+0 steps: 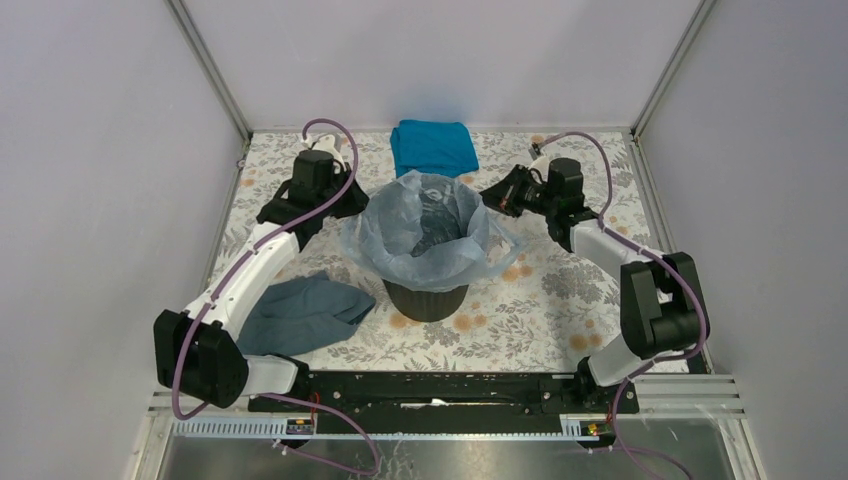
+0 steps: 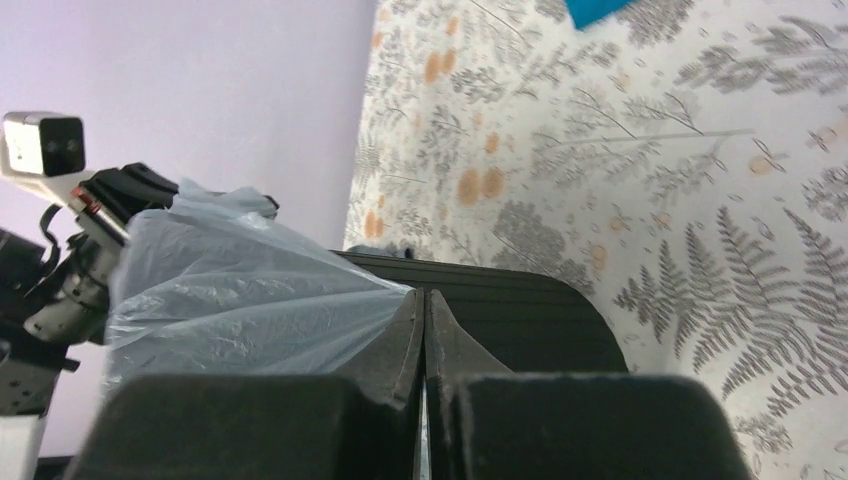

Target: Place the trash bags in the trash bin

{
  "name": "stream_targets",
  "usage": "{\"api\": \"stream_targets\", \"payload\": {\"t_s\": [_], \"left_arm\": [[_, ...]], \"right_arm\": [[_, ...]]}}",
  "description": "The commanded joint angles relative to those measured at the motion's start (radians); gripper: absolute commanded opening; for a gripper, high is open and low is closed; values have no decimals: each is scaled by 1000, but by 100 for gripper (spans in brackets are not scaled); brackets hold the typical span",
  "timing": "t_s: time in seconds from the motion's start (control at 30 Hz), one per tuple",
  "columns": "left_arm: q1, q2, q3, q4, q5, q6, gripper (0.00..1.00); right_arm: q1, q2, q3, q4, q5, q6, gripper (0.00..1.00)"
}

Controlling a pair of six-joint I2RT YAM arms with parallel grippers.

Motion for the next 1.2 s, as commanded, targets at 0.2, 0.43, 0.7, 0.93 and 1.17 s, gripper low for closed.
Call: {"api": "stream_targets", "payload": {"t_s": [0.2, 0.43, 0.7, 0.93, 1.17], "left_arm": [[5, -37, -168, 33, -10, -7, 10], [5, -128, -259, 5, -10, -27, 10], [5, -137, -263, 16, 51, 3, 16], [10, -163, -347, 96, 90, -66, 27], [35, -245, -266, -31, 53, -25, 50]], "right_arm": [[42, -73, 97, -237, 97, -155, 0], [44, -65, 112, -422, 177, -335, 5], [44, -146, 258, -778, 340, -508, 56], [35, -313, 232, -928, 374, -522, 80], [31, -458, 5, -885, 290, -460, 84]]}}
